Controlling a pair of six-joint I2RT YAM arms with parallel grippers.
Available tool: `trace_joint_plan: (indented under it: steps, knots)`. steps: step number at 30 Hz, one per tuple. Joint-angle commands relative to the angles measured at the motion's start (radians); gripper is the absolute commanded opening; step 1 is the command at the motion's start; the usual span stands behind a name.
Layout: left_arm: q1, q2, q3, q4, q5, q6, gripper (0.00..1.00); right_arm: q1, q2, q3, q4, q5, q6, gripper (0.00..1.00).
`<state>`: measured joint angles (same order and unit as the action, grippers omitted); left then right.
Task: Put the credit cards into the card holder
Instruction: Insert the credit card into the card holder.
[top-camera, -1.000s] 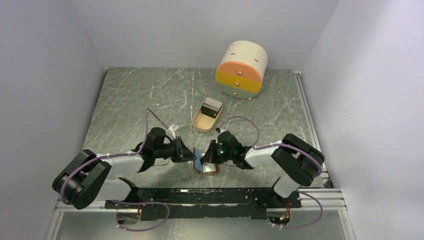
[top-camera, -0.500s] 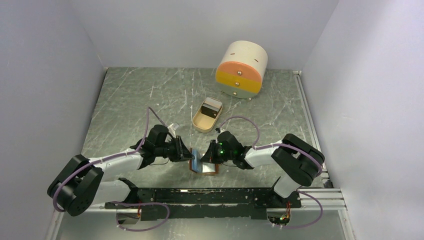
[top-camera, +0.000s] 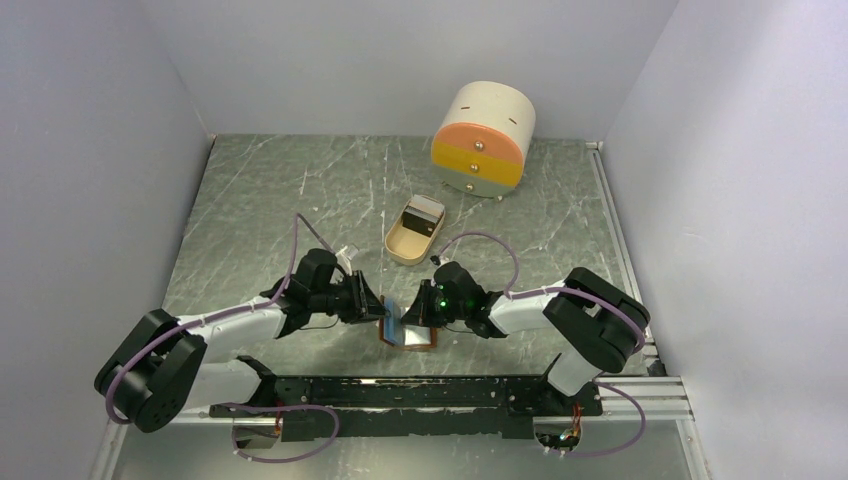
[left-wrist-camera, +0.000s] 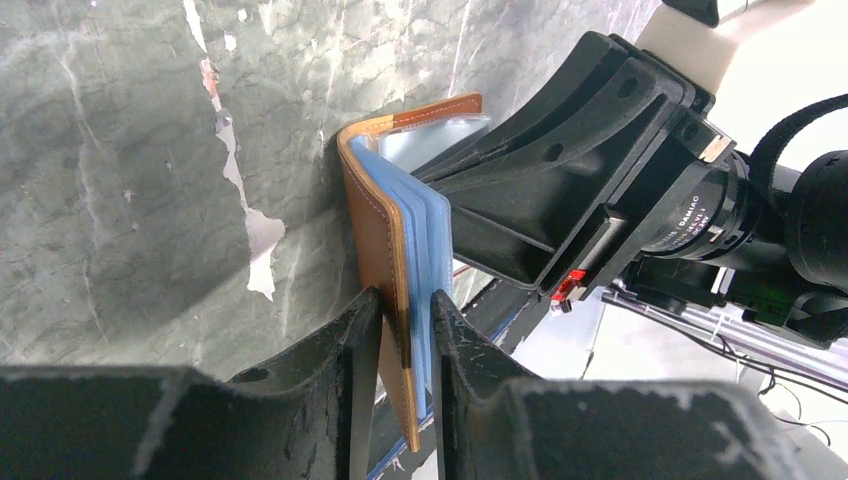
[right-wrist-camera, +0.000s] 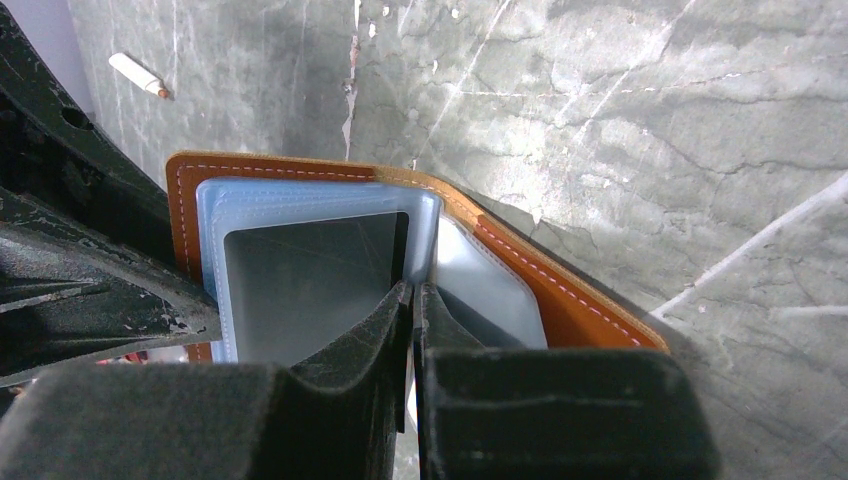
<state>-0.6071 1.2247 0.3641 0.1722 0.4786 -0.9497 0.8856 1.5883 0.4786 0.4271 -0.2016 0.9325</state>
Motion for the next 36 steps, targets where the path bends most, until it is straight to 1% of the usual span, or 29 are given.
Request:
trace_joint_plan:
  steps: [1, 14, 21, 25, 27, 29, 32, 36]
  knots:
    - [-0.009, 0.007, 0.041, -0.035, -0.015, 0.027, 0.30, 0.010, 0.004, 0.009, -0.069, 0.021, -0.027, 0.10]
    - [-0.025, 0.082, 0.078, -0.082, -0.047, 0.071, 0.29, 0.020, 0.011, 0.027, -0.088, 0.035, -0.034, 0.11]
    - [-0.039, 0.102, 0.090, -0.068, -0.042, 0.066, 0.29, 0.023, 0.020, 0.027, -0.075, 0.034, -0.034, 0.13]
    - [-0.046, 0.116, 0.081, -0.015, -0.001, 0.043, 0.28, 0.027, 0.029, 0.033, -0.064, 0.027, -0.034, 0.13]
    - [-0.047, 0.113, 0.076, 0.003, 0.010, 0.027, 0.25, 0.028, 0.029, 0.043, -0.071, 0.025, -0.039, 0.14]
    - [-0.051, 0.107, 0.089, -0.018, 0.000, 0.027, 0.17, 0.032, 0.024, 0.048, -0.079, 0.027, -0.046, 0.17]
    - [-0.052, 0.081, 0.098, -0.035, 0.003, 0.025, 0.10, 0.035, 0.014, 0.056, -0.102, 0.039, -0.069, 0.20]
    - [-0.053, 0.058, 0.097, 0.013, 0.049, -0.008, 0.09, 0.035, 0.033, 0.063, -0.100, 0.026, -0.075, 0.20]
